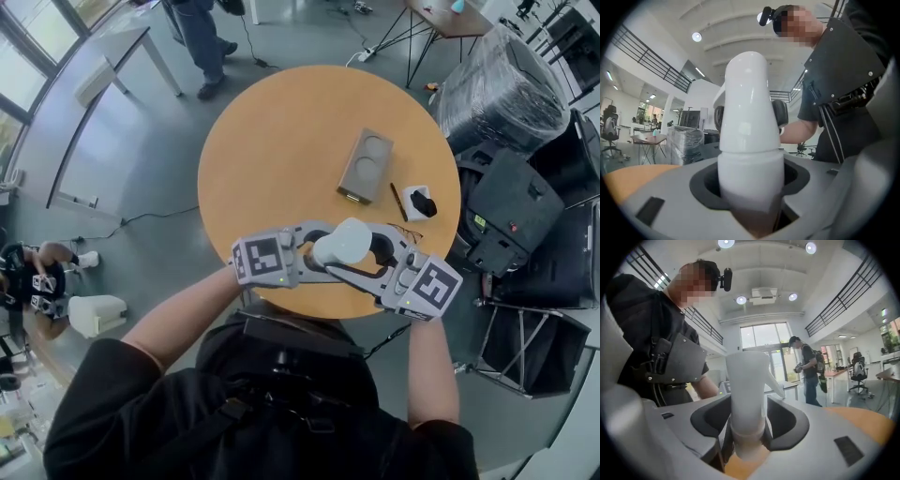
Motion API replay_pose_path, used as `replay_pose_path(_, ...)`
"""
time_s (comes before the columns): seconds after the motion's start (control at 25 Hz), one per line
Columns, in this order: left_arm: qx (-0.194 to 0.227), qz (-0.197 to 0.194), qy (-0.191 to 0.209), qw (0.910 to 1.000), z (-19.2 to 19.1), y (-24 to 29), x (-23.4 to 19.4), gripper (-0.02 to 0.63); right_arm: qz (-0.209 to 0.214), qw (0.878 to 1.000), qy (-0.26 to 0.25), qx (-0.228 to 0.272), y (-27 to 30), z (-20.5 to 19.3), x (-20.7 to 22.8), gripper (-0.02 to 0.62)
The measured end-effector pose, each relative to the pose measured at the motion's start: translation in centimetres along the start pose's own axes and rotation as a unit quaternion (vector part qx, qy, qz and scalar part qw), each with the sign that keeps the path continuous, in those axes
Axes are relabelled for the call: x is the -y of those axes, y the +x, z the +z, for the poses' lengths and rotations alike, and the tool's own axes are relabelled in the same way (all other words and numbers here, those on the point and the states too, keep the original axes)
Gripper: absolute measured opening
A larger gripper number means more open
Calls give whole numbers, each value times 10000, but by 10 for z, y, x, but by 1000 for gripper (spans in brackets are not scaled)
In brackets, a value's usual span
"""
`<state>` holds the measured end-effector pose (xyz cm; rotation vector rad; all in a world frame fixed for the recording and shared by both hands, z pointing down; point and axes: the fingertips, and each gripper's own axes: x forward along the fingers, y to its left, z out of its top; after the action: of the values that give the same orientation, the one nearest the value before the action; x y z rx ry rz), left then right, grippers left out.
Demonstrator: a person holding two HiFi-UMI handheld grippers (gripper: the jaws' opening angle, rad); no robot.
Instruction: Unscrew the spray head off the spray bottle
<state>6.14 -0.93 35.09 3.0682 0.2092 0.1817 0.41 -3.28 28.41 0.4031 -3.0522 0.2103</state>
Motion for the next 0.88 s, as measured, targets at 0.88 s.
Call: replay_pose_path(0.88,22,1860,-112,9825,-22,11,-60,295,-1948,9793,541,36,8,-14,57,261)
